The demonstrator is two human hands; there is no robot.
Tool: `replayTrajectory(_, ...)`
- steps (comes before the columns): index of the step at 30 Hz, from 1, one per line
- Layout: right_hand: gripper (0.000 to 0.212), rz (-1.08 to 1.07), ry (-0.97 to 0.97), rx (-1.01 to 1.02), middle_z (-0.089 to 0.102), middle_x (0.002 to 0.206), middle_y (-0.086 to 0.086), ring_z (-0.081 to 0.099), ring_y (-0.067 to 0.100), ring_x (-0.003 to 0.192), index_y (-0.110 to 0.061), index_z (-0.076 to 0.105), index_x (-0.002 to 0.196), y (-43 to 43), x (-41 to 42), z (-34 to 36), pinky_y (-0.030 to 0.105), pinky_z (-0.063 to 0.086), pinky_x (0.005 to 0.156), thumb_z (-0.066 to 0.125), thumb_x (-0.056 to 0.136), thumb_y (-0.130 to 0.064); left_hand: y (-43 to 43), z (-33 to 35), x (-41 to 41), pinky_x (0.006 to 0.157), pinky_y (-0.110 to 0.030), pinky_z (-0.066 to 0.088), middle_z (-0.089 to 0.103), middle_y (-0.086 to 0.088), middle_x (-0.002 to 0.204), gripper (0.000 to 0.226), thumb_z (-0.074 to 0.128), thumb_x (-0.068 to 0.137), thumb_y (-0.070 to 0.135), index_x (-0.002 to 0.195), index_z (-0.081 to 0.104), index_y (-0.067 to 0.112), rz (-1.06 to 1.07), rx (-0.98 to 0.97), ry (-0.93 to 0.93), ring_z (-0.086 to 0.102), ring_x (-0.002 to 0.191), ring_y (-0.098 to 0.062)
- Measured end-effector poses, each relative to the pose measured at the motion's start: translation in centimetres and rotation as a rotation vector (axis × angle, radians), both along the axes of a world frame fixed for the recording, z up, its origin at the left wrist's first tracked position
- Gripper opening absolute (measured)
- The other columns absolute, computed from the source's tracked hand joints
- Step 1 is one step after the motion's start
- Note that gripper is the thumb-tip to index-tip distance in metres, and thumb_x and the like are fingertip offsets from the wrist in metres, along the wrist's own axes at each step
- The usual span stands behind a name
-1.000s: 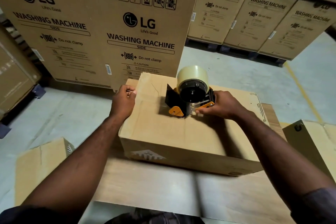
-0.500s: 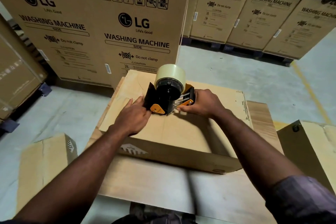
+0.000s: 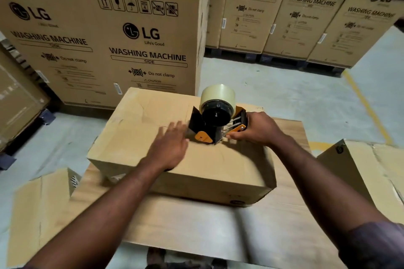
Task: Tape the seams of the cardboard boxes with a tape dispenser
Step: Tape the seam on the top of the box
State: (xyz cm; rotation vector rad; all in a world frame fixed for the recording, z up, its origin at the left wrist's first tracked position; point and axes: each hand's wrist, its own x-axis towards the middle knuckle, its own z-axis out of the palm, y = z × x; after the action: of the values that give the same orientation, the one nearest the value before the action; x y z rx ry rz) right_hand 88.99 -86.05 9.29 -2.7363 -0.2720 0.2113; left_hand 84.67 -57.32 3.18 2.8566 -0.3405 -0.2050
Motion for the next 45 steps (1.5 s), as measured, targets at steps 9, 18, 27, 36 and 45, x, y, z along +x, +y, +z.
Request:
replayTrajectory(9,0.048,-0.01,-0.026,-0.004,0.064,0.077,-0.011,0.058,0.009,0.073,-0.027,0.065,0.091,-0.8,-1.0,0.1,0.028,0.041,0.057,0.079,0.071,-0.069,-2.4,-1.0,-0.5,0.124,-0.053,-0.001,0.023,0.007,0.164,0.063,0.018,0.098,0.059,0.154,0.032,0.034,-0.076,-0.003,-0.028,0.014,0.152,-0.011)
replayTrajectory(18,0.038,-0.117,0.038,0.195,0.073,0.086,-0.017,0.068,0.002,0.087,-0.033,0.072,0.096,-11.8,-3.6,-1.5,0.028,0.053,0.073,0.088,0.069,-0.054,-5.4,-0.3,-0.7,0.117,-0.063,-0.014,0.006,0.005,0.168,0.062,0.027,0.105,0.05,0.16,0.014,0.025,0.159,0.04,0.047,0.001,0.155,-0.015)
replayTrajectory(27,0.033,-0.157,0.088,0.371,0.073,0.087,-0.022,0.064,-0.015,0.082,-0.035,0.072,0.094,-12.7,-4.1,-2.7,0.009,0.044,0.066,0.093,0.069,-0.04,-15.9,0.1,-2.4,0.125,-0.047,-0.003,0.006,-0.007,0.168,0.065,0.022,0.103,0.057,0.128,0.062,0.013,-0.149,-0.02,0.008,-0.004,0.155,-0.021)
replayTrajectory(36,0.031,-0.224,0.026,0.412,0.076,0.08,-0.013,0.069,-0.004,0.077,-0.028,0.073,0.089,-16.3,-5.8,-3.1,0.013,0.047,0.063,0.094,0.069,-0.039,-15.4,-1.4,-1.8,0.124,-0.052,-0.004,-0.005,0.004,0.168,0.074,0.019,0.1,0.066,0.161,0.007,0.025,-0.092,-0.004,0.011,-0.007,0.154,-0.011)
replayTrajectory(45,0.029,-0.25,0.061,0.457,0.076,0.083,-0.008,0.07,0.0,0.078,-0.028,0.073,0.093,-19.6,-7.2,-3.5,0.024,0.055,0.071,0.092,0.073,-0.036,-16.1,-1.0,-2.2,0.124,-0.051,-0.007,0.004,0.0,0.168,0.073,0.021,0.101,0.063,0.16,0.014,0.02,-0.03,0.039,-0.069,0.001,0.155,-0.014)
